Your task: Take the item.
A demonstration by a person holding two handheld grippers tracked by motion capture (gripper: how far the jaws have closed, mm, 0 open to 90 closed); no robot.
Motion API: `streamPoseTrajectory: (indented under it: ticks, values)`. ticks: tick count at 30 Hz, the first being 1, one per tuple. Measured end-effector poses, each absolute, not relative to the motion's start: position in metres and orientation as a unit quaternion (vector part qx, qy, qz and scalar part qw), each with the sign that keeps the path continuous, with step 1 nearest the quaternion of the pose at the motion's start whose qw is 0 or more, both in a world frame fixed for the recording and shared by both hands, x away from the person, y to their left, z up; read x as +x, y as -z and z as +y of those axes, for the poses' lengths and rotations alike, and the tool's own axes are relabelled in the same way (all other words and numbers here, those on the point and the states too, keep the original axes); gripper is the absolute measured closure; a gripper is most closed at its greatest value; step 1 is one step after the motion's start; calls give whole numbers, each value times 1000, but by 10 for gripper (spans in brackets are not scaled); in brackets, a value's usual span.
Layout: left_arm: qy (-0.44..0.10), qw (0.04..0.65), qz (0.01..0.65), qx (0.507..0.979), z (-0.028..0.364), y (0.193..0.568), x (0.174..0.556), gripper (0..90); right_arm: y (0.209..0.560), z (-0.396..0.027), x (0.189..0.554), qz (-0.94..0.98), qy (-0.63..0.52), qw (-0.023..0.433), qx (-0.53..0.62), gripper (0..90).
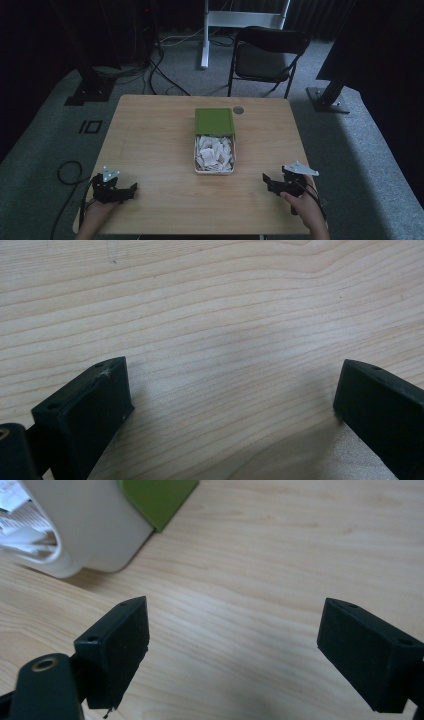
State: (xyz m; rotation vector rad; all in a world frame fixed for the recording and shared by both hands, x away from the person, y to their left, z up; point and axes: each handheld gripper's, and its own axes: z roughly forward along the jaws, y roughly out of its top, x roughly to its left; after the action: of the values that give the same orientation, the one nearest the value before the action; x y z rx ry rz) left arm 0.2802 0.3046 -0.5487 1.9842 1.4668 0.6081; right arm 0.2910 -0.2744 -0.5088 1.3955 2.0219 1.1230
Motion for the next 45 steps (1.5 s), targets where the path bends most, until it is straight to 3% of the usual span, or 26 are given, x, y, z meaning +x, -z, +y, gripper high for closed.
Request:
streamPoseTrajectory:
  ticks: [21, 45]
  values:
    - [-229, 296, 552, 745, 304, 549, 280, 28, 459, -230, 311, 730, -445, 234, 463, 150]
    - [-229, 297, 552, 745, 304, 549, 280, 27, 443, -149, 336, 763, -464, 202, 403, 169]
